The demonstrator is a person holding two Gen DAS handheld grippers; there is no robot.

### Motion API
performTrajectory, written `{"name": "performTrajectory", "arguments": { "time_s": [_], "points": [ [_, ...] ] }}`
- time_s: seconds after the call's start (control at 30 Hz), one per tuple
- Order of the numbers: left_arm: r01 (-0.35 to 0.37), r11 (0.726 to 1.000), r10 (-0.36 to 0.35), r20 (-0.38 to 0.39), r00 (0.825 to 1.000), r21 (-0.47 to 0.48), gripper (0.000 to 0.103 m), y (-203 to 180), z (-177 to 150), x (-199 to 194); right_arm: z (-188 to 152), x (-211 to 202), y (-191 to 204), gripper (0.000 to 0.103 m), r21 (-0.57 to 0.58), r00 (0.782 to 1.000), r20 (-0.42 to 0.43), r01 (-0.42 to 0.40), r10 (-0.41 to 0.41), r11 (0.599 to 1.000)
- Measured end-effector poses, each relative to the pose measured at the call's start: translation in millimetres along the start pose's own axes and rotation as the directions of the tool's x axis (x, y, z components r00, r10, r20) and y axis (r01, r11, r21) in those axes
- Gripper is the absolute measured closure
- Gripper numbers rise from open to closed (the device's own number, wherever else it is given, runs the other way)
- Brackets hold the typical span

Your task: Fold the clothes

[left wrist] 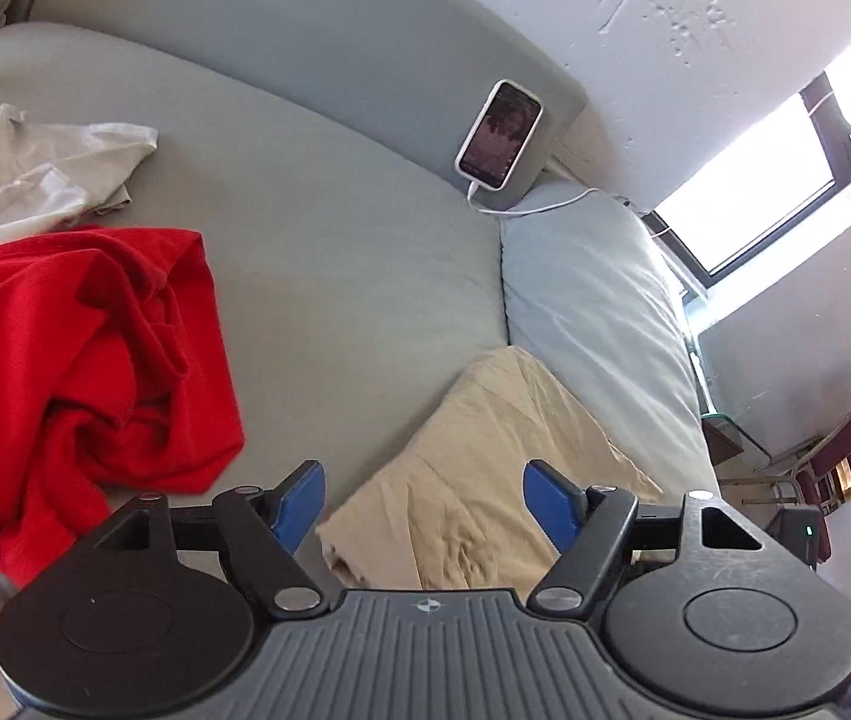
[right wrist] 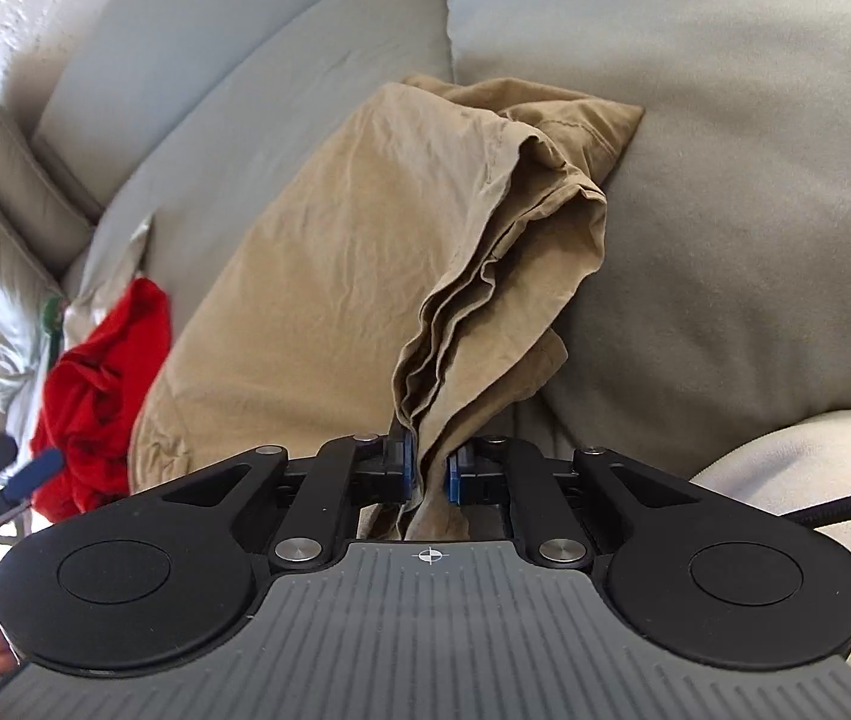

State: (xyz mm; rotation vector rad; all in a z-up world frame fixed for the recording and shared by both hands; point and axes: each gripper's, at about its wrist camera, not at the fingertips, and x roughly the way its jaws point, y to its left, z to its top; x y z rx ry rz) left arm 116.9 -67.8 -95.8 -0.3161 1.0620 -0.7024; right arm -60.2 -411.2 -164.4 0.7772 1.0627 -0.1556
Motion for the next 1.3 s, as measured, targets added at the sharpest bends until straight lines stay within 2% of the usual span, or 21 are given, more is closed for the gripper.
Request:
{"name": "performTrajectory", "arguments": {
  "time_s": [0.07, 0.17, 0.27, 0.33, 0.4, 0.5, 0.57, 0.63, 0.7, 0.77, 0.87, 0.97, 1.07, 1.1, 1.13, 1.17, 1.2, 1.23, 1.3],
  "points": [
    [-0.024, 1.000, 0.024, -0.050, 0.998, 0.009, 0.032, -3.2, 9.9, 26.9, -6.1, 6.3, -4.5, 0.091, -0.002, 1.000, 0.004, 0.018, -0.018, 1.000],
    [0.032, 0.999, -0.028, -0.146, 0.989, 0.020, 0.032, -10.2, 16.0, 58.7, -10.2, 4.6, -13.1, 0.090, 0.023, 1.000, 0.010, 0.004, -0.004, 1.000],
    [0.068, 0.996, -0.051, -0.239, 0.970, 0.063, 0.029, -20.9, 17.7, 88.1, -10.8, 6.2, -17.5, 0.090, 0.049, 1.000, 0.008, -0.017, 0.017, 0.999],
    [0.035, 0.994, -0.005, -0.279, 0.960, 0.101, 0.031, -26.1, 15.4, 102.2, -10.3, 8.9, -17.8, 0.089, 0.057, 1.000, 0.004, -0.023, 0.023, 0.998],
    [-0.002, 0.993, 0.039, -0.320, 0.946, 0.116, 0.039, -28.6, 12.1, 114.3, -9.1, 12.9, -14.1, 0.089, 0.059, 1.000, 0.003, -0.022, 0.022, 0.998],
    [-0.014, 0.984, 0.069, -0.307, 0.949, 0.179, 0.055, -38.4, 4.9, 113.3, -9.5, 13.7, -15.4, 0.088, 0.063, 1.000, 0.004, -0.022, 0.022, 0.998],
    [-0.014, 0.966, 0.085, -0.263, 0.961, 0.259, 0.075, -49.4, -2.2, 98.8, -9.9, 10.8, -15.7, 0.088, 0.068, 1.000, 0.009, -0.016, 0.015, 0.998],
    [-0.042, 0.944, 0.116, -0.209, 0.971, 0.327, 0.080, -59.7, -11.3, 81.4, -11.5, 7.2, -9.9, 0.088, 0.055, 1.000, 0.029, 0.005, -0.007, 0.998],
    [-0.095, 0.926, 0.159, -0.150, 0.976, 0.364, 0.082, -66.1, -24.2, 60.0, -13.0, -0.2, 3.5, 0.090, 0.009, 0.996, 0.073, 0.041, -0.042, 0.999],
    [-0.142, 0.924, 0.187, -0.094, 0.978, 0.356, 0.083, -67.5, -37.4, 36.1, -10.7, -11.6, 26.6, 0.091, -0.073, 0.988, 0.139, 0.076, -0.066, 0.994],
    [-0.157, 0.948, 0.168, -0.015, 0.986, 0.276, 0.083, -57.7, -52.0, 3.7, -3.8, -22.9, 61.6, 0.091, -0.186, 0.975, 0.209, 0.109, -0.069, 0.976],
    [-0.195, 0.960, 0.186, 0.063, 0.981, 0.200, 0.083, -39.0, -56.2, -3.4, 5.9, -21.0, 90.4, 0.091, -0.270, 0.969, 0.240, 0.120, -0.054, 0.955],
    [-0.227, 0.969, 0.224, 0.037, 0.974, 0.098, 0.082, -10.5, -58.0, 20.9, 14.8, 1.0, 102.5, 0.092, -0.303, 0.974, 0.223, 0.115, -0.047, 0.946],
    [-0.233, 0.970, 0.231, 0.026, 0.973, 0.065, 0.079, -3.9, -58.8, 28.4, 17.5, 16.1, 103.1, 0.091, -0.312, 0.978, 0.196, 0.131, -0.071, 0.941],
    [-0.227, 0.972, 0.225, 0.032, 0.974, 0.064, 0.079, -4.5, -58.1, 26.8, 20.2, 31.7, 103.5, 0.090, -0.323, 0.981, 0.168, 0.147, -0.097, 0.935],
    [-0.225, 0.972, 0.222, 0.038, 0.974, 0.069, 0.079, -5.9, -57.4, 25.4, 21.5, 44.3, 102.5, 0.083, -0.313, 0.979, 0.155, 0.176, -0.133, 0.933],
    [-0.235, 0.967, 0.232, 0.040, 0.972, 0.100, 0.079, -10.5, -57.2, 24.7, 22.2, 45.8, 101.3, 0.079, -0.305, 0.979, 0.150, 0.177, -0.136, 0.936],
    [-0.245, 0.962, 0.242, 0.041, 0.970, 0.124, 0.079, -14.1, -57.0, 23.2, 22.9, 46.2, 100.2, 0.078, -0.297, 0.980, 0.146, 0.175, -0.136, 0.939],
    [-0.257, 0.959, 0.254, 0.037, 0.967, 0.123, 0.079, -12.5, -56.4, 14.3, 24.2, 47.1, 98.1, 0.072, -0.281, 0.981, 0.137, 0.170, -0.136, 0.945]
  ]
}}
